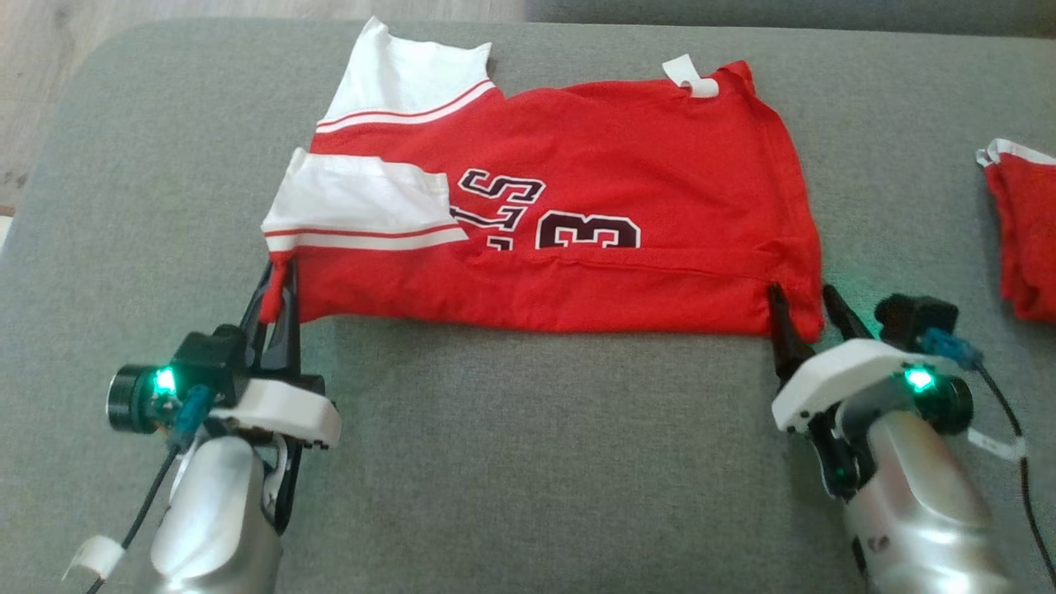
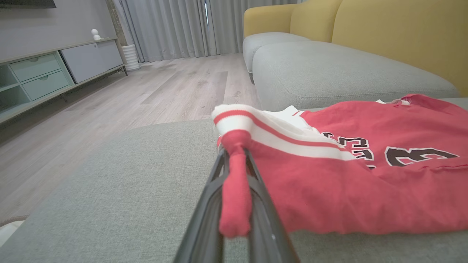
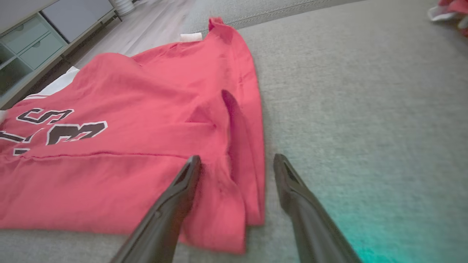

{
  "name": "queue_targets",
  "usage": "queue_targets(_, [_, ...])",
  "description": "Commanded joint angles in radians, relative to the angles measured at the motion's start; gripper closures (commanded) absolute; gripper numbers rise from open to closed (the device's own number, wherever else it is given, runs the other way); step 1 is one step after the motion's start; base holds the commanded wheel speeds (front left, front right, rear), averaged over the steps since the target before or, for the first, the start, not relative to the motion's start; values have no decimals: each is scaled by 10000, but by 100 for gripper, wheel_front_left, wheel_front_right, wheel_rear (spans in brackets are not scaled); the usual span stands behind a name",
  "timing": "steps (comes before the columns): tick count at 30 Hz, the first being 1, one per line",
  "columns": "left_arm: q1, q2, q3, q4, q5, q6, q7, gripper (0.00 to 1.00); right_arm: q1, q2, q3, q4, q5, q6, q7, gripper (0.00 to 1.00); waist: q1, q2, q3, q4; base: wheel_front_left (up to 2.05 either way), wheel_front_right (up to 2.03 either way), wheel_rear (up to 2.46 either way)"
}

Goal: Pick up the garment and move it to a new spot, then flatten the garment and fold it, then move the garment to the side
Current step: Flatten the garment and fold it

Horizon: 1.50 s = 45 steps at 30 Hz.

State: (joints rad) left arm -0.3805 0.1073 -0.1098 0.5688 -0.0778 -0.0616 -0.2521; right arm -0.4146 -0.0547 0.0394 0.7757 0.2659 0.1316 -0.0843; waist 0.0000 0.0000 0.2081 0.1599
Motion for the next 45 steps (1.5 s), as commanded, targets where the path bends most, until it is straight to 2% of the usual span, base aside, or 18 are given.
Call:
queue_targets(1, [-128,199,230,-300,57,17,-96,100,-138,45,393,83,44,-9,47,30,0,0,-13,33,0,0,0])
queue_targets(2, [-107,197,214,-280,62,12,-96,100,-227,45,446,246,8,-9,-33,100,0,0,-28,52,0,0,0])
queue_targets(9, [97,269,200,-54,50,-7,-96,100,-579,45,330,900,-544,-9,-690,100,0,0,-295,-56,0,0,0])
queue_targets(17, [723,290,160,128,31,26,-97,100,-204,45,-78,814,-1061,-9,-917,100,0,0,-1033,-368,0,0,0])
queue_targets(25, [2305,118,164,-157,-105,270,-97,100,1352,45,-86,-312,-992,-9,-379,100,0,0,-2050,-544,0,0,0])
queue_targets(32, [3184,31,125,-554,-187,426,-97,100,2671,45,-25,-1591,-594,-9,260,100,0,0,-2392,-510,0,0,0])
queue_targets(33, [3274,21,95,-562,-195,421,-97,96,2826,45,-47,-1802,-570,-9,279,36,0,0,-2419,-506,0,0,0])
queue_targets(34, [3334,13,61,-573,-192,421,-97,43,2955,45,-57,-1998,-537,-9,301,0,0,0,-2438,-505,0,0,0])
queue_targets(35, [3368,10,24,-594,-178,424,-97,2,3061,45,-39,-2179,-454,-9,329,0,0,0,-2457,-503,0,0,0])
queue_targets(41, [3387,-36,51,-949,-232,576,-97,0,3321,45,174,-3377,-216,-9,101,0,0,0,-2509,-536,0,0,0])
queue_targets(45, [3302,-77,273,-1833,-369,637,-97,0,3298,45,288,-4192,-161,-9,-283,0,0,0,-2440,-557,0,0,0])
